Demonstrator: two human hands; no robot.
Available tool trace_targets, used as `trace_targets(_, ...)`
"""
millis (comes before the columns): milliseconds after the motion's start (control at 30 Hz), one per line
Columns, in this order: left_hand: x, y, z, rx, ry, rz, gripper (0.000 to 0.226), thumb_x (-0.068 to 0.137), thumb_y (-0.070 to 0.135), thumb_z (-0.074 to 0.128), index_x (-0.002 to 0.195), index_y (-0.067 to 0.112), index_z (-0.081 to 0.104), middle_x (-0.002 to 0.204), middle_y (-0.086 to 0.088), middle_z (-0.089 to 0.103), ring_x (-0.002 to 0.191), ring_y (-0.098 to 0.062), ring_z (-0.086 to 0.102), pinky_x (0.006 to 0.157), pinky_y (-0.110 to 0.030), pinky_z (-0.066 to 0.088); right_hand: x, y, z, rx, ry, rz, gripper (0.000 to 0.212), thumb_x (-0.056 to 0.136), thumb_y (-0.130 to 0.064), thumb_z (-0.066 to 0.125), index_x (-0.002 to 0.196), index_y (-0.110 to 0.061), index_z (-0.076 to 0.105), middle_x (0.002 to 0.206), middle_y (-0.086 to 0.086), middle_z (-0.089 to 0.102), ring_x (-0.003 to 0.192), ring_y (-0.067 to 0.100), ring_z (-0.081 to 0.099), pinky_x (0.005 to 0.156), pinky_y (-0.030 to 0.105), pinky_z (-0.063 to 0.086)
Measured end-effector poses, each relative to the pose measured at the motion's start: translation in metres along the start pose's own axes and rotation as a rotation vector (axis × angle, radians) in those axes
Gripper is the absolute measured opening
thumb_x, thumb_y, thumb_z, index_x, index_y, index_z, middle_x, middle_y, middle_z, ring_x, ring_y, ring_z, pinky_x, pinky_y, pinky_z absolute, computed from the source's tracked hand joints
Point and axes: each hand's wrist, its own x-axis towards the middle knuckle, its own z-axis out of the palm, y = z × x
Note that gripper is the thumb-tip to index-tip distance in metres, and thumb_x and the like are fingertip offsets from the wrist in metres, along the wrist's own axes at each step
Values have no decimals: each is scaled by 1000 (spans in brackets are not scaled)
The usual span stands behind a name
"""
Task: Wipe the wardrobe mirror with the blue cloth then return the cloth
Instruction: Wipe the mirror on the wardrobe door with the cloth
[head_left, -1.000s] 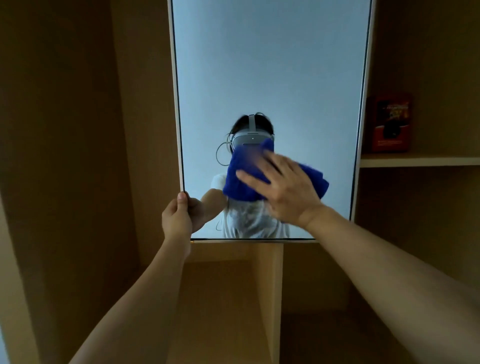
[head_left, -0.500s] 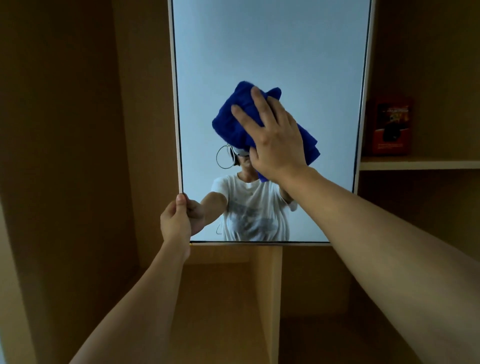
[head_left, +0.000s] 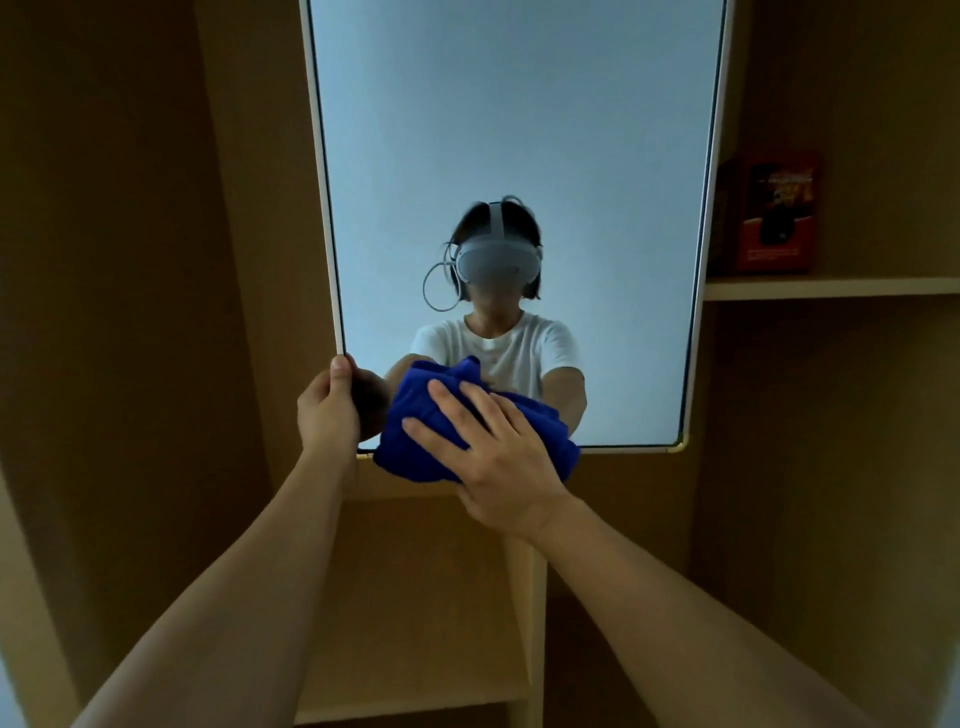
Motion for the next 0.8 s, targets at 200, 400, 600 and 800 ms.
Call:
trace_targets(200,-7,5,6,0,41,7,36,99,40,39,120,18,58,102,6,53,101,-12,47,87,-28,36,-41,36,0,-96,15,-28,63,88,-23,51,147,-30,29,154,11,28,136,36,33,107,50,34)
trace_targets(400,-9,6,3,8,46,26,36,100,39,39,120,17,59,101,6,52,99,-11,45,86,-28,35,-57,64,-11,-122,42,3,69,84,-26,55,146,-29,27,153,13,31,135,36,36,107,51,35)
trace_targets(600,-7,3,1,64,42,59,27,100,40,38,101,22,59,100,4,56,100,-13,48,84,-29,36,-80,94,-19,-145,98,92,70,82,-27,54,146,-27,26,152,14,27,135,36,32,108,50,34)
trace_targets(800,-9,0,5,56,67,60,38,100,42,35,114,17,60,107,4,57,104,-11,48,90,-29,36,-72,103,-28,-112,193,328,79,76,-21,67,145,-25,28,150,17,30,133,37,33,103,49,38)
